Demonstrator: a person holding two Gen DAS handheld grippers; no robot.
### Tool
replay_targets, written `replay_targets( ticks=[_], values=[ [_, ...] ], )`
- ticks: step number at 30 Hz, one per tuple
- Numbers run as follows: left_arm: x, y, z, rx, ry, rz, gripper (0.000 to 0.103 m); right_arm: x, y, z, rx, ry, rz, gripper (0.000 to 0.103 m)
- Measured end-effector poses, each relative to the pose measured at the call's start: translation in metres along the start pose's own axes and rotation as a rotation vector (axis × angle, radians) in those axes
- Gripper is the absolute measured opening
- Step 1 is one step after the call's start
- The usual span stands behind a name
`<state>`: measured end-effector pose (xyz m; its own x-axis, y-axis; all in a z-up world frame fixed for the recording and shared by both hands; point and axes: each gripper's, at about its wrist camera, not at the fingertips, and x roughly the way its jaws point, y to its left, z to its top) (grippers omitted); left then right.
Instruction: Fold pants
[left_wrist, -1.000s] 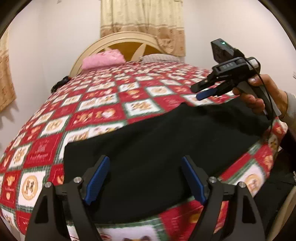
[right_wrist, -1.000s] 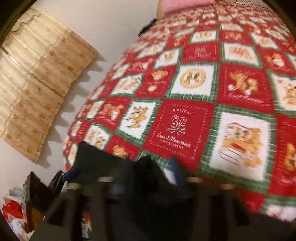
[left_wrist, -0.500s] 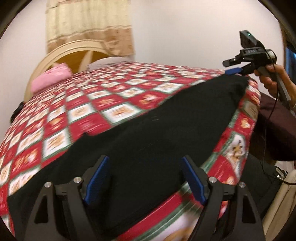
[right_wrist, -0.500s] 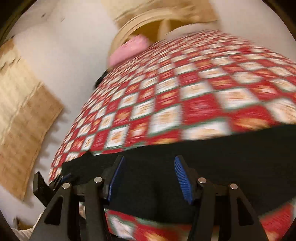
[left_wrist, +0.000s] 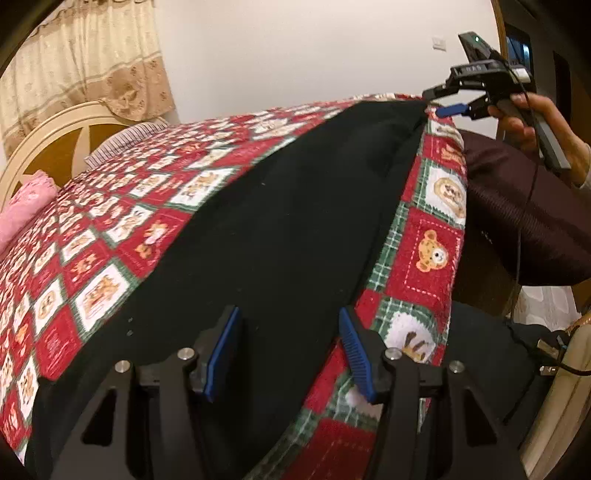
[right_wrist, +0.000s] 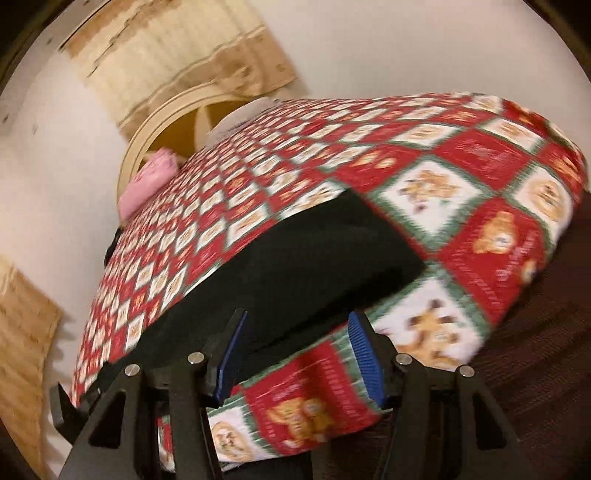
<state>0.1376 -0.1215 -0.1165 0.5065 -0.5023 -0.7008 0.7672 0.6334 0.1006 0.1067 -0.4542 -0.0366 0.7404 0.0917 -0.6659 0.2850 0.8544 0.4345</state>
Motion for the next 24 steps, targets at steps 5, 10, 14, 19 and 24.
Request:
replay_targets(
  ticks=[5, 10, 14, 19, 24],
  values=[
    [0.003, 0.003, 0.004, -0.009, 0.013, -0.017, 0.050, -0.002, -0.018, 0.008, 0.009, -0.029, -0.027, 0.057],
    [0.005, 0.006, 0.005, -0.029, 0.016, -0.065, 0.034, 0.012, -0.025, 0.020, 0.025, -0.040, -0.004, 0.044],
    [0.005, 0.010, 0.007, -0.046, 0.007, -0.081, 0.016, 0.028, -0.017, 0.025, -0.024, -0.015, -0.007, 0.012],
    [0.001, 0.011, 0.013, -0.064, -0.006, -0.122, 0.013, 0.007, -0.005, 0.040, -0.081, -0.107, -0.007, 0.008],
    [0.012, -0.003, 0.009, -0.008, 0.023, -0.152, 0.013, -0.001, -0.016, 0.039, -0.079, -0.098, -0.044, 0.008]
  ],
)
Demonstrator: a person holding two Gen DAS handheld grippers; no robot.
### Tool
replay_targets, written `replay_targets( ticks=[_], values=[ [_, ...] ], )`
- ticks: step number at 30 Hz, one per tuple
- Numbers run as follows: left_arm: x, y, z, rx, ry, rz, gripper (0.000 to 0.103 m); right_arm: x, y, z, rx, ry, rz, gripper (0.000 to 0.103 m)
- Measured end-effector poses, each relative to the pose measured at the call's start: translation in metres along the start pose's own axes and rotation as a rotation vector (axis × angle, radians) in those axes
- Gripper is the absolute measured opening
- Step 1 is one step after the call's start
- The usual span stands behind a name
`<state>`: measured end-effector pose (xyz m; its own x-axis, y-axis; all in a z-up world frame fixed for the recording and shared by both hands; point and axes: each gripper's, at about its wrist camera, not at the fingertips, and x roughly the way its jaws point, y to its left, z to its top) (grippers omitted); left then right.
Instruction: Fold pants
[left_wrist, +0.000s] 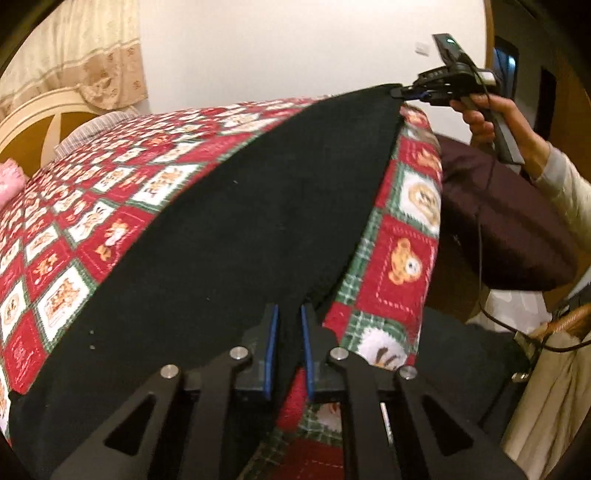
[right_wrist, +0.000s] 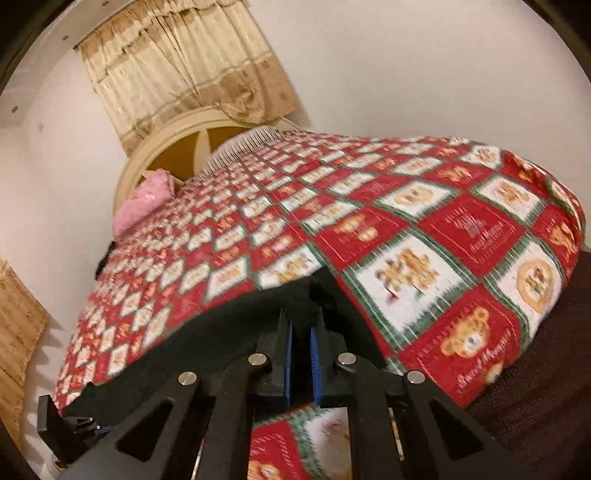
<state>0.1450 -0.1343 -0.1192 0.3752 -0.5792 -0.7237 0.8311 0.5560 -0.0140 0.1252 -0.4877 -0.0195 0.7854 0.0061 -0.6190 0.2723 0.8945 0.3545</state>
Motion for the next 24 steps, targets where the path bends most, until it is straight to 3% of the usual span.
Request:
replay_targets(
  ticks=[4, 6, 8, 10, 15, 22, 23, 24],
  values=[
    [-0.004, 0.003, 0.001, -0.005, -0.004, -0.027, 0.013, 0.014, -0.020, -0.019, 0.042, 0.084, -0.002, 0.008],
    [-0.005, 0.004, -0.001, -0.003, -0.011, -0.034, 0.013, 0.009, -0.027, -0.024, 0.046, 0.077, -0.018, 0.016],
    [-0.006, 0.005, -0.001, -0.015, -0.020, -0.039, 0.013, 0.004, -0.031, -0.023, 0.055, 0.064, -0.020, 0.027],
    [-0.008, 0.007, 0.000, -0.027, -0.038, -0.035, 0.013, -0.007, -0.035, -0.015, 0.059, 0.019, -0.053, 0.054],
    [-0.021, 0.012, 0.005, -0.064, -0.110, -0.032, 0.014, -0.011, -0.037, 0.013, 0.057, -0.035, -0.084, 0.055],
    [-0.014, 0.023, 0.003, -0.101, -0.097, -0.017, 0.014, 0.041, -0.012, 0.039, 0.017, 0.122, 0.033, 0.054],
    [-0.012, 0.023, 0.002, -0.106, -0.094, -0.019, 0.014, 0.049, -0.010, 0.040, 0.017, 0.136, 0.032, 0.052],
    [-0.011, 0.023, 0.001, -0.109, -0.092, -0.023, 0.014, 0.056, -0.008, 0.041, 0.014, 0.148, 0.033, 0.041]
  ],
)
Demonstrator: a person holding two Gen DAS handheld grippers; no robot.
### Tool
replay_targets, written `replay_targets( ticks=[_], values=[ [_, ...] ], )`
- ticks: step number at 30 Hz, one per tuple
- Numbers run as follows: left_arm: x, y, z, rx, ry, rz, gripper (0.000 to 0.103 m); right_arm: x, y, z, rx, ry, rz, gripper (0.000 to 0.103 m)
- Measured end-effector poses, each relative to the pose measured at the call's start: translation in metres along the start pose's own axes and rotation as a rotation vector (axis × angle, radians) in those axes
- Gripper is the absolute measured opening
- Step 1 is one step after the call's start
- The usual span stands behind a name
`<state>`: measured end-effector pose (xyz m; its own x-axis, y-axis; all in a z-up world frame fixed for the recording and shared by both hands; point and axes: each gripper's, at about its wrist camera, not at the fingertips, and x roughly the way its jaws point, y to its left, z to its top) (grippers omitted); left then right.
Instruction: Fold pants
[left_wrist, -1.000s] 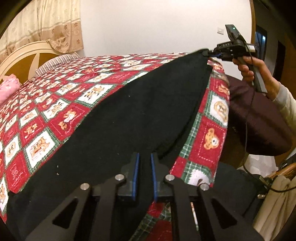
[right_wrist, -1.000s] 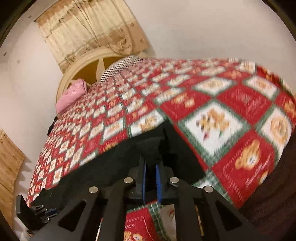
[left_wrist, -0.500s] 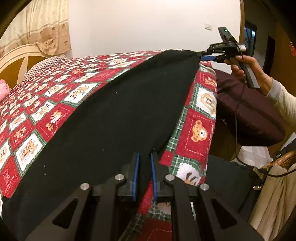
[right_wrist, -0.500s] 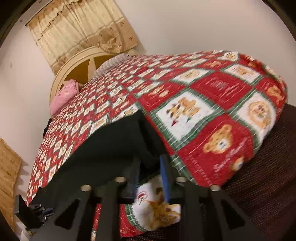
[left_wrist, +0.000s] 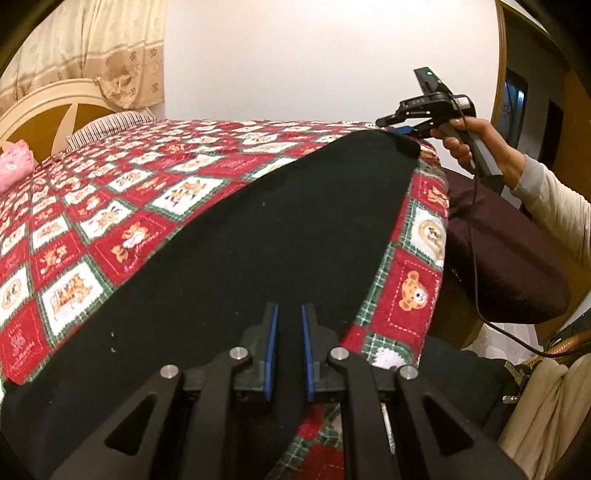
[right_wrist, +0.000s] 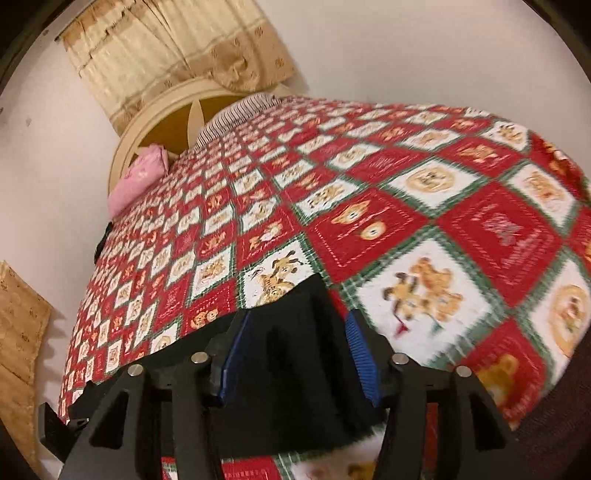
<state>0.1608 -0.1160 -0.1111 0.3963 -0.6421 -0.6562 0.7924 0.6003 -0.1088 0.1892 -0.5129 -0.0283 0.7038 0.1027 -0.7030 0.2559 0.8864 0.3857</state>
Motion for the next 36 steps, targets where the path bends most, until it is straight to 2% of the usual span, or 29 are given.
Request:
replay_targets(
  ticks=[1, 3, 4, 7, 11, 15, 17, 19, 20, 21, 22, 23, 27, 31, 32, 35, 36],
  values=[
    [0.000, 0.000, -0.001, 0.001, 0.003, -0.001, 0.014, 0.007, 0.002, 0.001, -0.008, 0.022, 0.007, 0.022],
    [0.001, -0.002, -0.002, 0.007, 0.006, -0.007, 0.014, 0.019, 0.007, 0.000, -0.037, 0.070, -0.002, 0.009],
    [0.000, -0.003, -0.002, 0.012, 0.005, -0.011, 0.014, 0.020, 0.011, -0.001, -0.059, 0.063, -0.024, 0.005],
    [0.002, -0.003, -0.002, 0.016, 0.011, -0.018, 0.014, 0.010, 0.022, 0.002, -0.116, -0.016, -0.071, 0.004],
    [0.005, -0.004, -0.003, 0.024, 0.027, -0.030, 0.016, 0.001, 0.027, 0.006, -0.158, -0.111, -0.113, 0.004],
    [0.005, -0.009, -0.003, 0.048, 0.028, -0.026, 0.022, 0.026, 0.015, 0.003, -0.165, -0.059, -0.180, 0.004],
    [0.005, -0.010, -0.004, 0.050, 0.025, -0.020, 0.022, 0.025, 0.008, -0.002, -0.160, -0.081, -0.197, 0.005],
    [0.004, -0.009, -0.004, 0.045, 0.023, -0.020, 0.024, 0.011, 0.005, -0.005, -0.143, -0.101, -0.215, 0.014],
    [0.004, -0.008, -0.004, 0.041, 0.021, -0.018, 0.028, 0.004, 0.004, -0.006, -0.133, -0.107, -0.228, 0.019],
    [0.004, -0.008, -0.003, 0.037, 0.017, -0.016, 0.031, -0.005, 0.004, -0.009, -0.122, -0.117, -0.231, 0.030],
    [0.003, -0.008, -0.003, 0.034, 0.010, -0.012, 0.041, -0.016, 0.004, -0.013, -0.106, -0.131, -0.210, 0.035],
    [0.002, -0.008, -0.003, 0.032, 0.004, -0.009, 0.048, -0.025, 0.003, -0.017, -0.092, -0.141, -0.180, 0.035],
    [0.002, -0.013, -0.003, 0.040, -0.003, -0.010, 0.052, -0.044, 0.017, -0.041, -0.094, -0.119, -0.119, 0.035],
    [0.008, -0.017, -0.005, 0.066, 0.018, 0.006, 0.052, -0.038, 0.042, -0.071, -0.137, -0.055, -0.050, 0.035],
    [0.008, -0.017, -0.005, 0.066, 0.020, 0.008, 0.052, -0.033, 0.047, -0.077, -0.155, -0.036, -0.049, 0.035],
    [0.008, -0.017, -0.005, 0.059, 0.022, 0.017, 0.052, -0.011, 0.049, -0.089, -0.199, 0.009, -0.138, 0.035],
    [0.008, -0.016, -0.005, 0.052, 0.023, 0.027, 0.052, -0.010, 0.045, -0.090, -0.185, 0.008, -0.125, 0.036]
  ],
)
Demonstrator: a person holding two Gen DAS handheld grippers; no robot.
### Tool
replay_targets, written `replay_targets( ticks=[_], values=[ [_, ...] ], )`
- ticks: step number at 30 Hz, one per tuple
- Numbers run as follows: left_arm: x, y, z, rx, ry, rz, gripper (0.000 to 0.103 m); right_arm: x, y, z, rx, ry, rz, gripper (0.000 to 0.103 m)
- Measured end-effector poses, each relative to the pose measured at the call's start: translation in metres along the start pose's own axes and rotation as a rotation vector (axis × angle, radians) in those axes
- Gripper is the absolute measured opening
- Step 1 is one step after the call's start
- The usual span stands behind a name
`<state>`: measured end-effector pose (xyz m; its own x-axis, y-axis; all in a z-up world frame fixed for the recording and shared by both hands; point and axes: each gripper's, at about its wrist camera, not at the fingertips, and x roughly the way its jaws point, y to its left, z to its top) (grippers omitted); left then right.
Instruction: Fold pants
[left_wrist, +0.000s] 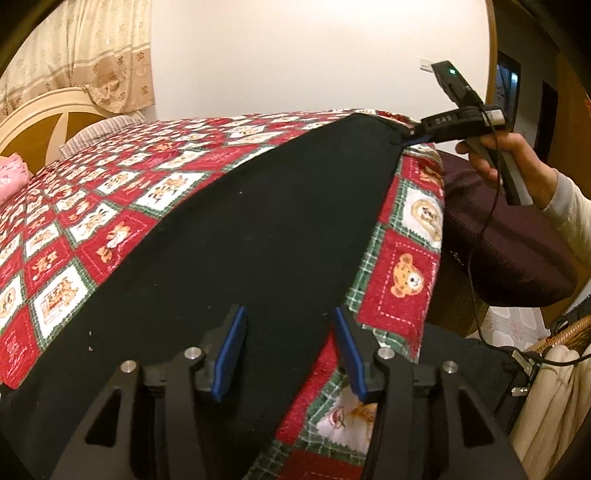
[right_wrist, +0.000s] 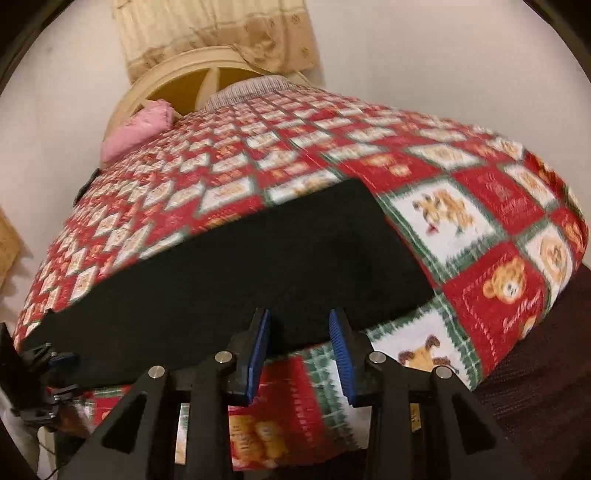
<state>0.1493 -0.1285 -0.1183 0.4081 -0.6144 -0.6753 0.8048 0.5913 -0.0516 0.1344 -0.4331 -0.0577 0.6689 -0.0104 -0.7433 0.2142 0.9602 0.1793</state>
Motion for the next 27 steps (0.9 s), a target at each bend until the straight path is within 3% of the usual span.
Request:
replay_targets(
  ticks=[4, 7, 10, 16, 19, 22, 27],
  values=[
    [0.000, 0.004, 0.001, -0.032, 0.000, 0.041, 0.056, -0.007, 0.002, 0.003, 0.010, 0.004, -0.014, 0.035],
    [-0.001, 0.008, 0.001, -0.070, -0.001, 0.060, 0.058, -0.019, 0.023, 0.005, -0.072, -0.032, -0.048, 0.035],
    [0.001, 0.010, 0.001, -0.084, 0.008, 0.076, 0.061, -0.025, 0.054, 0.003, -0.148, -0.069, 0.006, 0.039],
    [0.001, 0.013, 0.000, -0.099, 0.016, 0.084, 0.063, 0.011, 0.100, -0.005, -0.235, -0.046, 0.041, 0.041],
    [-0.002, 0.017, -0.001, -0.120, 0.016, 0.084, 0.063, 0.030, 0.108, -0.019, -0.275, -0.008, -0.007, 0.041],
    [-0.006, 0.021, -0.003, -0.137, 0.017, 0.091, 0.063, 0.030, 0.109, -0.029, -0.317, -0.038, -0.033, 0.041],
    [-0.019, 0.030, -0.008, -0.160, 0.011, 0.134, 0.063, 0.032, 0.106, -0.030, -0.321, -0.037, -0.030, 0.041]
  ],
)
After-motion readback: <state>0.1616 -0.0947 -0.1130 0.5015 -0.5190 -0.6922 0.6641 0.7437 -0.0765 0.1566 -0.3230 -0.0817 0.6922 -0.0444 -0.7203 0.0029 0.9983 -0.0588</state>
